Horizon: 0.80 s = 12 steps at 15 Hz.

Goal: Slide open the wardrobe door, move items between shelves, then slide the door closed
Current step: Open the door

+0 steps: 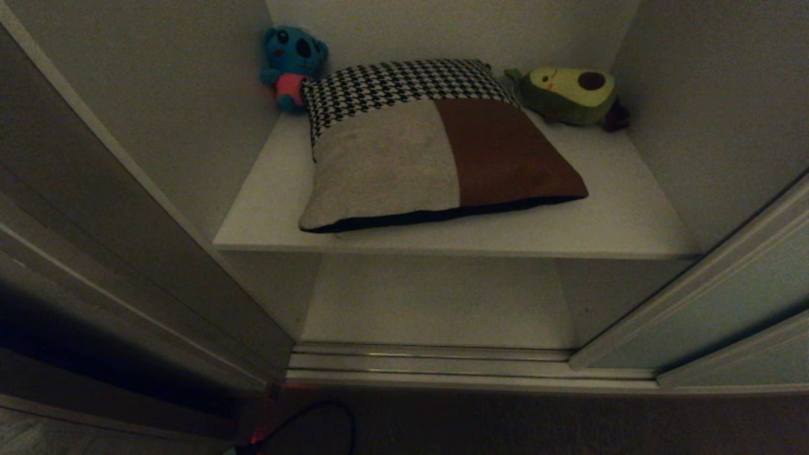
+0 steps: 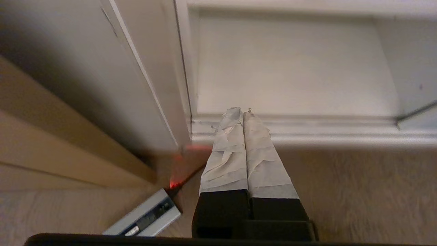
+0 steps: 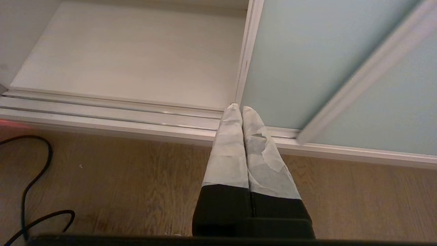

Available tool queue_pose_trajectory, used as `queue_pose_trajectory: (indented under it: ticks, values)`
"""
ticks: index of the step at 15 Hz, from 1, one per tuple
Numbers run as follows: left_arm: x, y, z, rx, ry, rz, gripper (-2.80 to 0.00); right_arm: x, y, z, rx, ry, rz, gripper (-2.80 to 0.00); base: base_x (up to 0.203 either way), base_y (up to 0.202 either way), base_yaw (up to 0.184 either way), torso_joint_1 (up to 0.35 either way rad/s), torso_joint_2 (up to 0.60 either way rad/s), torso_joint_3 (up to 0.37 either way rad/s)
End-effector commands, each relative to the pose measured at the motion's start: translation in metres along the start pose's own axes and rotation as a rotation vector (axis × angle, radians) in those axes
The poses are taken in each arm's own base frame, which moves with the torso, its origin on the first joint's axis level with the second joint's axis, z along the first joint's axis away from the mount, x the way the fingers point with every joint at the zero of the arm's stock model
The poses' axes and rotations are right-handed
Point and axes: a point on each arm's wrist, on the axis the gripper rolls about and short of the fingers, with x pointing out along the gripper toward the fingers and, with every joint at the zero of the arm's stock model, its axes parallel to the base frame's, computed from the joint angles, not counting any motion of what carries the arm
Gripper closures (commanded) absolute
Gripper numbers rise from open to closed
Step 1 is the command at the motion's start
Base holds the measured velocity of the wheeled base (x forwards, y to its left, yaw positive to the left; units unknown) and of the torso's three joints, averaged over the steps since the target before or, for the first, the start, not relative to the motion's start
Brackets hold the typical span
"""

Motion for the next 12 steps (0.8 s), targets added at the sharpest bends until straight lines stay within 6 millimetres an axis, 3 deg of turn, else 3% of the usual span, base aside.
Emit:
queue_pose_trajectory:
  ticks: [1, 9, 12]
  values:
    - [-0.010, -0.003, -0.022, 0.028, -0.016, 0.003, 0.00, 0.000, 0.000, -0.001, -0.001, 0.005, 0.000, 0.00, 0.000, 0.000, 0.000, 0.000, 0.00, 0.000]
    - [0.004, 0.002, -0.072, 0.127, 0.058, -0.008, 0.00, 0.000, 0.000, -0.001, 0.000, 0.005, 0.001, 0.00, 0.000, 0.000, 0.000, 0.000, 0.00, 0.000]
    - [0.004, 0.002, -0.074, 0.131, 0.034, -0.061, 0.00, 0.000, 0.000, -0.001, 0.000, 0.006, 0.001, 0.00, 0.000, 0.000, 0.000, 0.000, 0.00, 0.000]
